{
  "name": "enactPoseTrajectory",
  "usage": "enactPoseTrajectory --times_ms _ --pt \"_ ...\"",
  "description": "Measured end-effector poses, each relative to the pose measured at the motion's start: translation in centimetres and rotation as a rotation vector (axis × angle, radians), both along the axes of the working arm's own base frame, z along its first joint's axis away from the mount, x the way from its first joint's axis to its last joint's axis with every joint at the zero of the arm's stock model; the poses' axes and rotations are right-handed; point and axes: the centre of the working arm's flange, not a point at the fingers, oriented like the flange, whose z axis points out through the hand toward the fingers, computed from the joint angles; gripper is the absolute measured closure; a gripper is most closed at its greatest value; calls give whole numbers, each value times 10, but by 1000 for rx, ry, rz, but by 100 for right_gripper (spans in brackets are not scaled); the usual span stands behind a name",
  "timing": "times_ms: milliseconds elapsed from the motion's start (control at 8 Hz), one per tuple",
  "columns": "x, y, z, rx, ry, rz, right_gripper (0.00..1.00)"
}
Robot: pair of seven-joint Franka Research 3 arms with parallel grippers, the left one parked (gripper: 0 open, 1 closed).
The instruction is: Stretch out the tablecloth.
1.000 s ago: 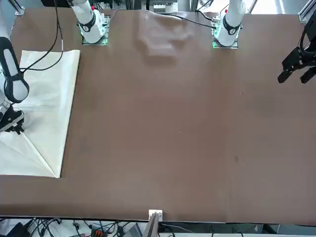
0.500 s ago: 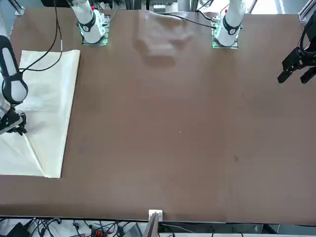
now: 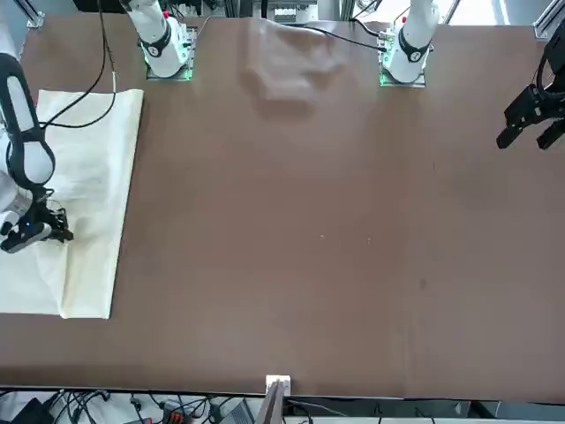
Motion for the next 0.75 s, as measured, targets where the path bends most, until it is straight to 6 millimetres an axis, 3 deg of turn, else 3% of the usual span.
enactPoseTrajectory --times_ms 500,750 --pt "21 106 6 233 128 -252 99" --pt "27 148 7 279 174 -355 99"
